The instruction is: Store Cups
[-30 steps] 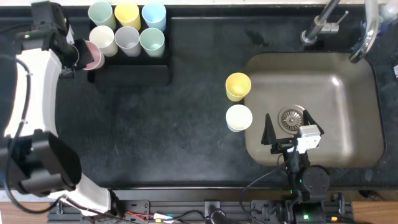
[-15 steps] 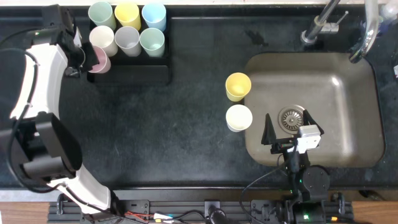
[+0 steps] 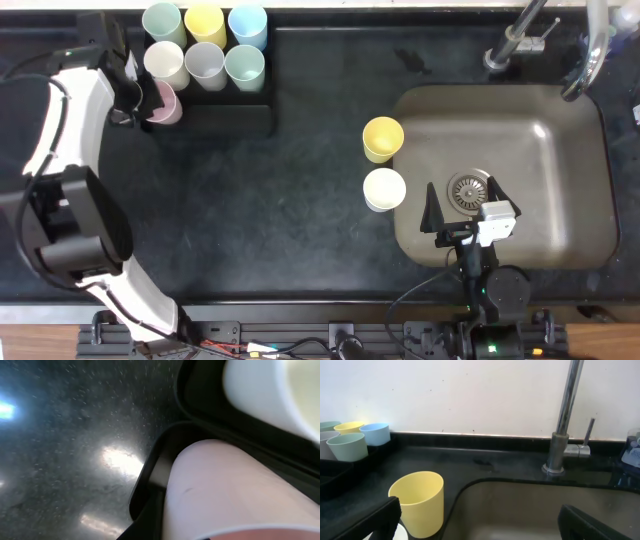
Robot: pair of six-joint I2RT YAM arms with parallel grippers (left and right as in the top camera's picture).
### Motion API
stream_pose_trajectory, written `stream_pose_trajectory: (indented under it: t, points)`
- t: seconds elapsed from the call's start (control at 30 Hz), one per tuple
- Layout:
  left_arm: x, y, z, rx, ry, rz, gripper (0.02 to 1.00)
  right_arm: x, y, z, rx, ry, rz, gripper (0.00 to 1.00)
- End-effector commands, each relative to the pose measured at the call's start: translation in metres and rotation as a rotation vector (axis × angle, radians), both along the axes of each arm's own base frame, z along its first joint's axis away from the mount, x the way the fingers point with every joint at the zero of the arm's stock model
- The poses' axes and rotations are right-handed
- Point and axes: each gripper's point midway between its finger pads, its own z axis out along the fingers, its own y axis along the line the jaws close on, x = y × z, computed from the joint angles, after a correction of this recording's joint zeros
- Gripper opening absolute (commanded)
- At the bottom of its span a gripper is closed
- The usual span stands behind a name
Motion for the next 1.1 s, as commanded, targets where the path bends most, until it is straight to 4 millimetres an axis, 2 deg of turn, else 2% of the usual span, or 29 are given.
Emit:
stream_pose_trajectory:
  t: [0.03, 0.27, 0.37, 0.47, 0.67, 0.83, 1.1]
  points:
    - [-0.002, -0.002, -0.013, -0.012, 0.026, -0.019, 0.036, 0.000, -0.002, -0.003, -0.003, -0.003, -0.009, 0.996]
    - [-0.005, -0.002, -0.023, -0.017, 0.057, -0.018, 0.042, 0.000, -0.002, -0.003, -0.003, -0.003, -0.009, 0.998]
    - [-0.007, -0.002, -0.027, -0.020, 0.074, -0.018, 0.084, 0.000, -0.002, -0.003, -0.003, -0.003, -0.009, 0.996]
    - [-0.007, -0.002, -0.028, -0.020, 0.074, -0.015, 0.218, 0.000, -0.002, -0.003, -0.003, -0.003, -0.009, 0.996]
    - [-0.001, -0.001, -0.019, -0.019, 0.032, 0.017, 0.404, 0.000, -0.002, -0.003, -0.003, -0.003, -0.009, 0.998]
    - [0.001, 0.001, 0.014, -0.003, -0.047, 0.052, 0.478, 0.000, -0.002, -0.003, -0.003, -0.003, -0.009, 0.998]
    - [-0.015, 0.002, 0.104, 0.034, -0.235, 0.100, 0.516, 0.000, -0.002, -0.003, -0.003, -0.003, -0.009, 0.998]
